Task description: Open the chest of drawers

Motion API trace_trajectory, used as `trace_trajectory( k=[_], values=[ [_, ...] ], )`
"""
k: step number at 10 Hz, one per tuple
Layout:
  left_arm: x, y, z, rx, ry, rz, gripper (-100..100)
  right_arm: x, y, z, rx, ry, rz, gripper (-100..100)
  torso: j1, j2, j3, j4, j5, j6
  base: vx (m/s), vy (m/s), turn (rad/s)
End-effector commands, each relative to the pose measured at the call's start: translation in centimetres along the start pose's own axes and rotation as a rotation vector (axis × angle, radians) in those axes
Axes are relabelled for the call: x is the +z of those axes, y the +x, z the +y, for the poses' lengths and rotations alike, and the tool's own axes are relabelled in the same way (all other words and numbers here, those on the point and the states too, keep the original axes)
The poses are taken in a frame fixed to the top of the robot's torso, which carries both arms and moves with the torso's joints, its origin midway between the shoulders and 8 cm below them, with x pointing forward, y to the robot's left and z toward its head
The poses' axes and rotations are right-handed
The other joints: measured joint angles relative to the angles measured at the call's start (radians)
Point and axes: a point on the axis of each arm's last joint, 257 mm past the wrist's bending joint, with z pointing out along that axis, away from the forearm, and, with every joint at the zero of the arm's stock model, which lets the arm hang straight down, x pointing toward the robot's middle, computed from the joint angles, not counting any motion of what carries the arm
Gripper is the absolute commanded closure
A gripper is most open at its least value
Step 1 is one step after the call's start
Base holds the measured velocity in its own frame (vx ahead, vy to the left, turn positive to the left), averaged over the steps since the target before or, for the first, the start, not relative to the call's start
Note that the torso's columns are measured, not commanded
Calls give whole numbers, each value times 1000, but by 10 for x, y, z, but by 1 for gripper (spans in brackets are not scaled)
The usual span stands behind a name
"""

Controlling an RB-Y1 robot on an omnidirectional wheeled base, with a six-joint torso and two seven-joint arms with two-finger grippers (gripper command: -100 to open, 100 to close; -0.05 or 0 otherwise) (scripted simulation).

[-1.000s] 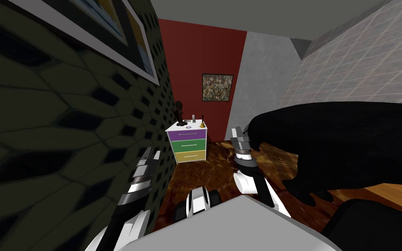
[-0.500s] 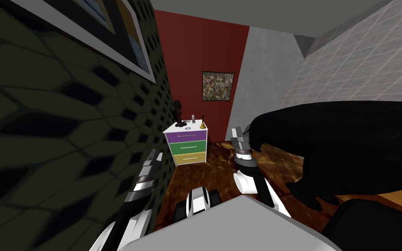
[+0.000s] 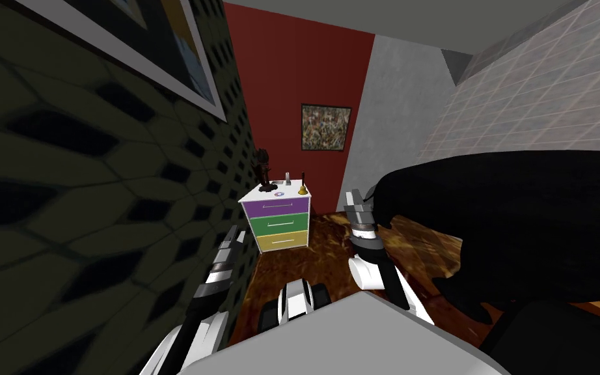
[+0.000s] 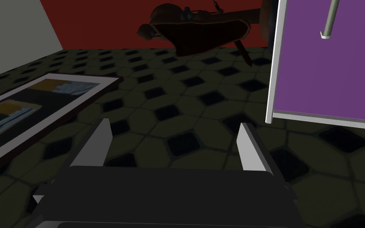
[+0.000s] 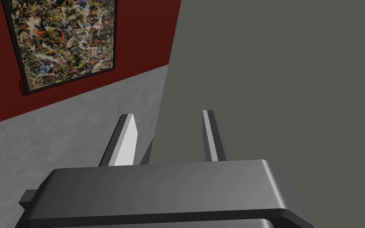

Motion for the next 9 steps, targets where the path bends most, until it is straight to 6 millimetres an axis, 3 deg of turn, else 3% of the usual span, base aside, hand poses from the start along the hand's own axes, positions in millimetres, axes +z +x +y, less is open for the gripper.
trace_trajectory(
  k=[1, 9],
  values=[
    [-3, 0, 20, -1, -25, 6, -100, 0, 0, 0, 0, 0, 0, 0, 0, 0, 0, 0, 0, 0, 117, 6, -29],
    [-14, 6, 81, -24, -106, 4, -100, 0, 0, 0, 0, 0, 0, 0, 1, 1, 0, 0, 0, 0, 133, 8, -28]
  ],
)
